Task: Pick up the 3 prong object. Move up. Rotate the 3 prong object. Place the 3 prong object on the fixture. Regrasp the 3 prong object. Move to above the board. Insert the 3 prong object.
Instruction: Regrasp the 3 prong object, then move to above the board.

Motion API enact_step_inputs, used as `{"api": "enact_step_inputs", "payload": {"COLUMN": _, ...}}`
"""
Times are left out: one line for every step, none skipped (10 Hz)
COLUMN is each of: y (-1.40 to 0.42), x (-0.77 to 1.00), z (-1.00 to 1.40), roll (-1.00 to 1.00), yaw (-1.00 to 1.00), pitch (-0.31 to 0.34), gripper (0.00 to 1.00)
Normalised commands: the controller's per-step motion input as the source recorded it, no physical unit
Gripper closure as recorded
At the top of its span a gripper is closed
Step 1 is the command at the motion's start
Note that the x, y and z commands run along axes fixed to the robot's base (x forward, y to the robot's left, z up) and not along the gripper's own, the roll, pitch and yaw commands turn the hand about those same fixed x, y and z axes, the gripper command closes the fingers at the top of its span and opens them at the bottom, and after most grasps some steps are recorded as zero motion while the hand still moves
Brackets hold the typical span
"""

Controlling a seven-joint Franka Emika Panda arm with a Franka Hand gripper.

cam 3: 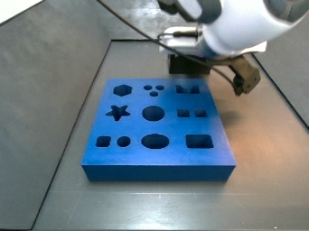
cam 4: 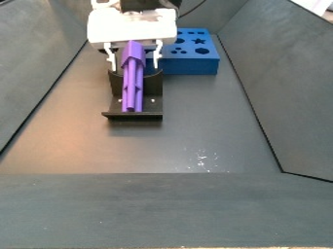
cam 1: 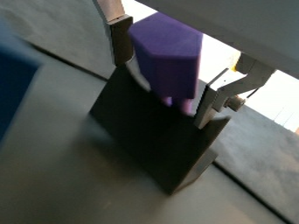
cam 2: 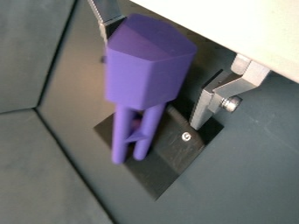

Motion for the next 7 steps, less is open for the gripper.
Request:
{"api": "enact_step_inputs", "payload": {"y": 0.00, "x": 0.00, "z": 0.00, "roll": 0.00, "yaw": 0.00, "pitch": 0.000, "gripper": 1.00}}
{"api": "enact_step_inputs", "payload": {"y": -0.13, "x": -0.03, "z": 1.00, "roll": -0.09, "yaw": 0.33, "pitch": -0.042, "gripper": 1.00}}
{"api": "enact_step_inputs", "payload": {"y": -0.13, "x": -0.03, "z": 1.00, "roll": -0.10, "yaw": 0.32, "pitch": -0.045, "gripper": 1.00}}
{"api": "enact_step_inputs", "payload": {"y": -0.12, "x": -0.03, "z": 1.00, "roll": -0.08, "yaw": 0.28, "pitch": -0.078, "gripper": 1.00}}
{"api": "enact_step_inputs", "payload": {"y": -0.11, "x": -0.03, "z": 1.00, "roll": -0.04, "yaw": 0.20, "pitch": -0.129, "gripper": 1.00}}
{"api": "enact_step_inputs", "payload": {"y": -0.11, "x": -0.03, "z": 1.00, "roll": -0.02, "yaw": 0.13, "pitch": -0.157, "gripper": 1.00}}
{"api": "enact_step_inputs", "payload": {"y": -0.10, "x": -0.03, "z": 1.00, "roll": -0.01, "yaw": 0.06, "pitch": -0.170, "gripper": 1.00}}
